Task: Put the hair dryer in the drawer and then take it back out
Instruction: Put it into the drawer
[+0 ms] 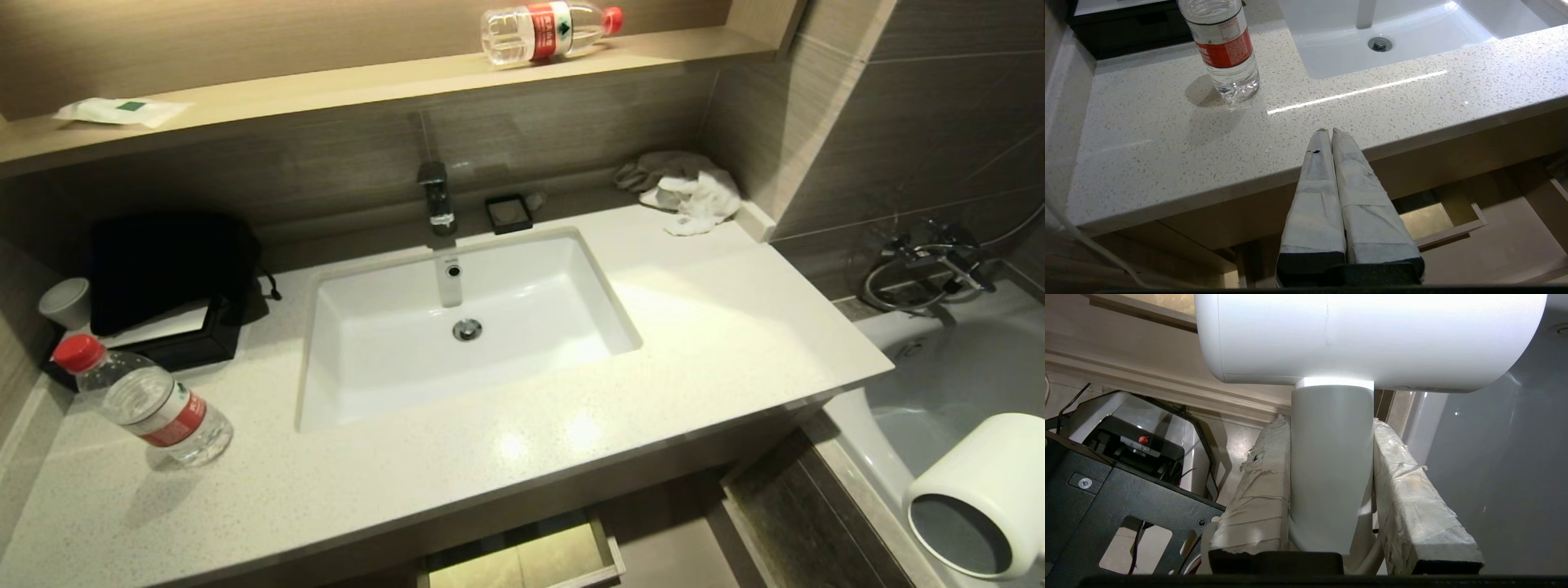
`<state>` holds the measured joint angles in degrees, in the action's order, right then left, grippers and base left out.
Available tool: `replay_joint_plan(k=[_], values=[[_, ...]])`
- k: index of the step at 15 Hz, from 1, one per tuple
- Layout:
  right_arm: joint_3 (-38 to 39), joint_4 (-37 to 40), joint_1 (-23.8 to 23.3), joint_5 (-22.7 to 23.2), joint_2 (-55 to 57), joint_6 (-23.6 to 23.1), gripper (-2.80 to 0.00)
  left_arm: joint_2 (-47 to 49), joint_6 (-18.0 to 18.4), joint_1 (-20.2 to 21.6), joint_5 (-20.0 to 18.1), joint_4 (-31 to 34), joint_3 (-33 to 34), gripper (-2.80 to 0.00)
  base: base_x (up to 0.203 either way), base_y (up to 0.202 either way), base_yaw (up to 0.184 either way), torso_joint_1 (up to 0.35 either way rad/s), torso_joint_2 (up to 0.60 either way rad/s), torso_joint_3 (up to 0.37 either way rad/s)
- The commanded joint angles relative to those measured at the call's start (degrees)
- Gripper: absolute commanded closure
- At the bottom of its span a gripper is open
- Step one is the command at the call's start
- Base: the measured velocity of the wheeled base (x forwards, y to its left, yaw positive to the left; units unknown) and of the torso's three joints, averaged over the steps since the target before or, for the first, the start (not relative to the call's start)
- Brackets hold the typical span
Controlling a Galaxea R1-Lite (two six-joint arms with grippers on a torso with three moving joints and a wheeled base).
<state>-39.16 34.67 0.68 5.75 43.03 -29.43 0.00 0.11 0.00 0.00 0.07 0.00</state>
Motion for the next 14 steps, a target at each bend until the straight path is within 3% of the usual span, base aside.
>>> replay_joint_plan(k=[1,14], values=[[0.1,0.2,0.0,0.0,-0.7,-0.2,0.00,0.0,0.0,0.0,0.0,0.0,0.0,0.00,0.000,0.000,0.000,-0.292,0.27,-0.028],[1.9,0.5,0.1,0.2,-1.6,-0.3,0.00,0.0,0.0,0.0,0.0,0.0,0.0,0.00,0.000,0.000,0.000,-0.330,0.20,-0.122]])
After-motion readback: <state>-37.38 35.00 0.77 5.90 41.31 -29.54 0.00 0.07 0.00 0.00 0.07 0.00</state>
